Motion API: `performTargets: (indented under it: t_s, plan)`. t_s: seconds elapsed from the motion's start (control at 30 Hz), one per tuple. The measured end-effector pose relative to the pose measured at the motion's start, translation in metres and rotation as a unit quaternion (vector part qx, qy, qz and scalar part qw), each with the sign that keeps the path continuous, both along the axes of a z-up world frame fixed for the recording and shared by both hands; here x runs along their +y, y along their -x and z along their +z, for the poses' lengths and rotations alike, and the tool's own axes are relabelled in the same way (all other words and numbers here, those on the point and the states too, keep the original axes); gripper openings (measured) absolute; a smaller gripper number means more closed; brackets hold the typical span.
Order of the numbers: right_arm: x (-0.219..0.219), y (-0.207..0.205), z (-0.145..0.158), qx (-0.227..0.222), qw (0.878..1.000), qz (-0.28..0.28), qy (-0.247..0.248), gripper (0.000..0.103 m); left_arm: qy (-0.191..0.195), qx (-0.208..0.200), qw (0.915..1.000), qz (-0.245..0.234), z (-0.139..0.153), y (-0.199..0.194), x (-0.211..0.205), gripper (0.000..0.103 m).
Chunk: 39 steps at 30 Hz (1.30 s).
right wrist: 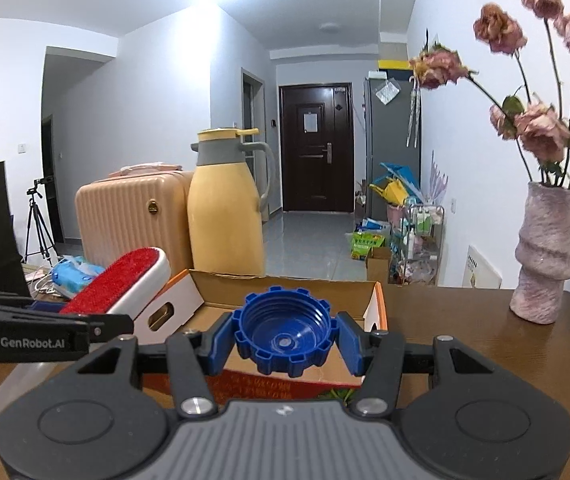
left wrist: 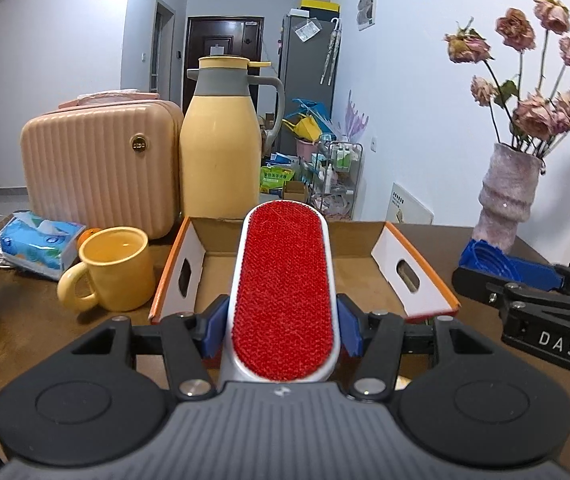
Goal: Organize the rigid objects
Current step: 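Carry the lint brush and blue cap over the cardboard box with both grippers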
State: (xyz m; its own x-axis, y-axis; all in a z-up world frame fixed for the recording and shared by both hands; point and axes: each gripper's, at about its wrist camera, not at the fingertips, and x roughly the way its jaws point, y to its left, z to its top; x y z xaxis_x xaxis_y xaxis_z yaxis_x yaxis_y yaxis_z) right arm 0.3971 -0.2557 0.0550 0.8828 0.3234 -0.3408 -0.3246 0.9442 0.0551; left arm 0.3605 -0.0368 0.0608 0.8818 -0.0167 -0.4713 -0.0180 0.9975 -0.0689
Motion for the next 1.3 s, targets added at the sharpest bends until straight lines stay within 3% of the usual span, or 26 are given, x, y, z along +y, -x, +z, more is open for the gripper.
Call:
performTargets:
  t_s: [0.6,0.87,1.1,1.3]
  plan:
    - [0.008,-0.098,-0.009,0.027,0.999,0.01,0.04,0.053,0.003,0.017,0.9996,0.023,-0.014,-0.097,0.009,0.057]
    - [0.023,-0.137,-0.028,0.055,0.996,0.027,0.057,0.053,-0.001,0.042,0.9985,0.035,-0.028,-0.136,0.019,0.057]
    - [0.04,-0.153,-0.057,0.095,0.992,0.044,0.074,0.053,-0.01,0.071,0.9963,0.049,-0.044,-0.153,0.027,0.057]
    - [0.043,-0.156,-0.065,0.103,0.992,0.046,0.064,0.053,-0.023,0.084,0.9949,0.051,-0.051,-0.158,0.026,0.057]
